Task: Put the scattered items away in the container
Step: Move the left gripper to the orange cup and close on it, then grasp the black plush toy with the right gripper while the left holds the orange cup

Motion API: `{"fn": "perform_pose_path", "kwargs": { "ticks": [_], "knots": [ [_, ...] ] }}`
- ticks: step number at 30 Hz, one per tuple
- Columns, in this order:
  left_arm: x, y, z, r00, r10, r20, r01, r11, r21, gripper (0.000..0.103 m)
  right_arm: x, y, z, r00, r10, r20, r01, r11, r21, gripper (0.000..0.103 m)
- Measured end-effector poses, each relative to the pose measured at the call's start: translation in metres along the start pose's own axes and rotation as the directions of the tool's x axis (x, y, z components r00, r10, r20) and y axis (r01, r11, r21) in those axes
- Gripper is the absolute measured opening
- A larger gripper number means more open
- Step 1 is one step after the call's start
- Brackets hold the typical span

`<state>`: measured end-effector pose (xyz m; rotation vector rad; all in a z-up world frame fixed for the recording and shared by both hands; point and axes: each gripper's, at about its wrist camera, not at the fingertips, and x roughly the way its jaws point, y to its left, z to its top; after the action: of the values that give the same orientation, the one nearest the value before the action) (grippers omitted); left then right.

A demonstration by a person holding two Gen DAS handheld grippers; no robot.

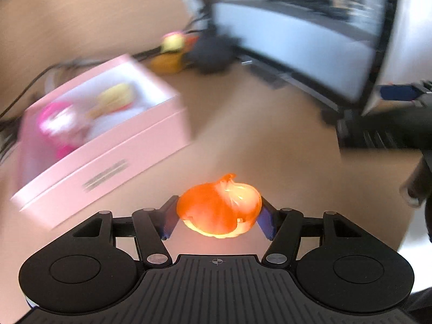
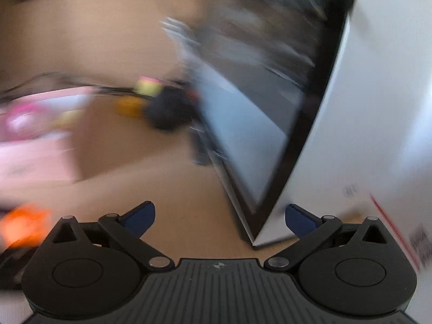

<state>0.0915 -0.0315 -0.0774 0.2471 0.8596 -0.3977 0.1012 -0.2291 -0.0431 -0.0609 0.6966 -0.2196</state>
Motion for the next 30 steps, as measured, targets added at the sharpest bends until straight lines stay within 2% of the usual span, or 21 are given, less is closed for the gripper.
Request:
{"fn": "perform_pose_path", "kwargs": {
  "ticks": [2, 3, 4, 5, 7, 13, 18, 23, 30],
  "knots": [
    [-0.006, 0.014, -0.002, 1.000, 0.029, -0.006, -0.030, 0.999, -0.042, 0.065, 0.020, -0.008, 0.005, 0.994, -0.001, -0.110, 0.010, 0.996, 0.085, 0.103],
    [-0.009, 0.019, -0.002, 0.999, 0.040, -0.009, -0.040, 0.998, -0.056, 0.065, 0.029, -0.019, 0.005, 0.987, 0.046, -0.156, -0.025, 0.991, 0.131, 0.103],
    [-0.012, 0.024, -0.002, 0.999, 0.048, -0.011, -0.048, 0.997, -0.067, 0.065, 0.034, -0.028, 0.003, 0.982, 0.081, -0.172, -0.055, 0.987, 0.150, 0.103],
    [-0.015, 0.029, -0.002, 0.998, 0.057, -0.013, -0.057, 0.995, -0.076, 0.065, 0.035, -0.034, 0.000, 0.980, 0.082, -0.179, -0.059, 0.990, 0.131, 0.103],
    [-0.014, 0.031, 0.001, 0.998, 0.066, -0.014, -0.067, 0.994, -0.085, 0.065, 0.033, -0.038, 0.001, 0.982, 0.056, -0.180, -0.043, 0.997, 0.071, 0.103],
    [-0.003, 0.027, 0.007, 0.998, 0.061, -0.015, -0.062, 0.994, -0.094, 0.065, 0.010, -0.041, 0.001, 0.987, 0.064, -0.147, -0.059, 0.998, 0.038, 0.103],
    [-0.005, 0.022, 0.007, 0.999, 0.038, -0.002, -0.038, 0.995, -0.087, 0.065, -0.016, -0.045, -0.016, 0.975, 0.106, -0.194, -0.100, 0.994, 0.043, 0.103],
    [-0.010, 0.016, 0.008, 0.999, 0.041, 0.007, -0.040, 0.996, -0.078, 0.065, -0.026, -0.039, -0.021, 0.971, 0.157, -0.180, -0.153, 0.988, 0.036, 0.103],
    [-0.028, 0.017, 0.006, 0.995, 0.095, 0.032, -0.091, 0.992, -0.086, 0.065, -0.021, -0.021, -0.023, 0.930, 0.307, -0.204, -0.306, 0.951, 0.035, 0.103]
  ]
}}
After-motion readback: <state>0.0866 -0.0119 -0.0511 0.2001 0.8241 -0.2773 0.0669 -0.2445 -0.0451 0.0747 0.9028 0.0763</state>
